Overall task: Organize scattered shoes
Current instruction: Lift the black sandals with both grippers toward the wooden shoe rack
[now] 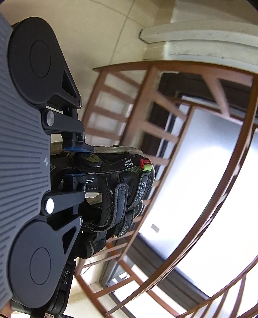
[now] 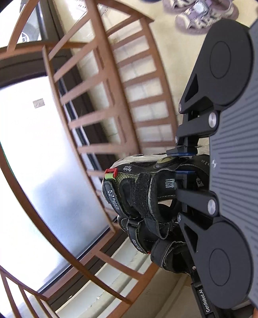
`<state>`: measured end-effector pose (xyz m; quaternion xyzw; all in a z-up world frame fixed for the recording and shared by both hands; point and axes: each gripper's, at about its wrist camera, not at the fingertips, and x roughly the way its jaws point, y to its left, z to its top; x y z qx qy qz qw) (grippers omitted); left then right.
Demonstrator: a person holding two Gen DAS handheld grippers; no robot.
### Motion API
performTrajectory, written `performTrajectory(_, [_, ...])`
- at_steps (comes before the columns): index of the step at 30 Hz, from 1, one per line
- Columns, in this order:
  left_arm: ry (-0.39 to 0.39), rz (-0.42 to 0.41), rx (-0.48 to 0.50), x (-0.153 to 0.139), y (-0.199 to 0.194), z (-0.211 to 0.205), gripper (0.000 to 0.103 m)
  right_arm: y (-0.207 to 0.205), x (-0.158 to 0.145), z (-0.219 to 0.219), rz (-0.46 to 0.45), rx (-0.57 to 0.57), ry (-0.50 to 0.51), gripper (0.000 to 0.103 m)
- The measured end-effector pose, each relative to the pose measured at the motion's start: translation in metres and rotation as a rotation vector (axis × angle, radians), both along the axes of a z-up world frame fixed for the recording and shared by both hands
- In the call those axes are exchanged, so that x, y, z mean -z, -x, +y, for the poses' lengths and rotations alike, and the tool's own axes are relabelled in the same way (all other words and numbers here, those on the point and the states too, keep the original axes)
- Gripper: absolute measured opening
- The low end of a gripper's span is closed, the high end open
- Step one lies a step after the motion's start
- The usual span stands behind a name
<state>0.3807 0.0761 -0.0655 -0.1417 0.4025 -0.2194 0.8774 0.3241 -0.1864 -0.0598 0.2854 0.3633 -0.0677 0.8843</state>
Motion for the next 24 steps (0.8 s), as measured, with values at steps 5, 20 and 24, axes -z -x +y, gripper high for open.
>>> performTrajectory(5, [0.0,-0.021,-0.022,0.003,-0.037,0.02,0.021,-0.034,0.005,0.017,-0.007,0.029,0.016,0.014])
performTrajectory(20, [0.022,-0.026,-0.148,0.033,-0.112,0.039,0.021,-0.122,0.017,0.054,-0.053,0.144,0.041,0.018])
performTrajectory(24, [0.029,-0.022,-0.151,0.036,-0.121,0.037,0.022,-0.12,0.022,0.057,-0.06,0.162,0.059,0.02])
